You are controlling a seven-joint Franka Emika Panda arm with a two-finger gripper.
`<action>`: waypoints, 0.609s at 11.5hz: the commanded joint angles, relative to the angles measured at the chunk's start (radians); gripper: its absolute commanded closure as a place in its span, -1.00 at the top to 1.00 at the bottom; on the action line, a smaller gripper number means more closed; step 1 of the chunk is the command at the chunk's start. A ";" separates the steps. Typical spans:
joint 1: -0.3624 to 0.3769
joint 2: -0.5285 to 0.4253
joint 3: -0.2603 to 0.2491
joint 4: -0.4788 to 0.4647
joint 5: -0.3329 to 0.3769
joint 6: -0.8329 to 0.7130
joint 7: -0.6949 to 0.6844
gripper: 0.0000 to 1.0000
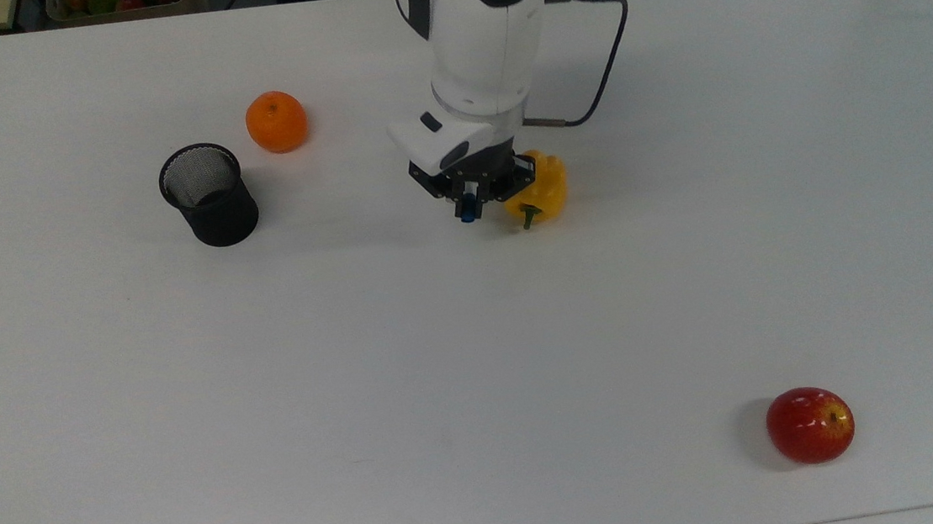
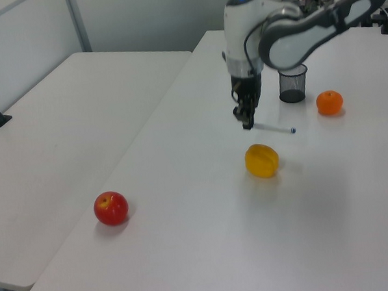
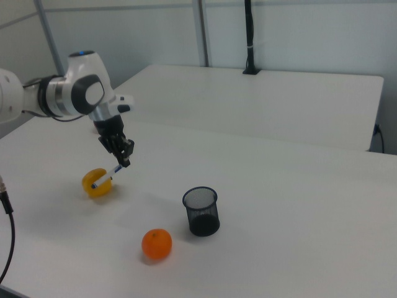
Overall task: Place marker
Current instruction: 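Carry the marker to the black mesh pen cup and lower it in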
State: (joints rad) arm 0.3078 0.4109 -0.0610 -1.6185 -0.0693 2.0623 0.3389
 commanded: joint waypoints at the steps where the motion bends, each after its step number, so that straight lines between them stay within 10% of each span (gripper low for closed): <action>1: -0.024 -0.102 -0.006 0.023 0.011 -0.158 -0.063 -0.85; 7: -0.151 -0.201 -0.026 0.052 0.003 -0.275 -0.135 -0.85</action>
State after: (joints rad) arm 0.2180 0.2535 -0.0837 -1.5577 -0.0693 1.8251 0.2494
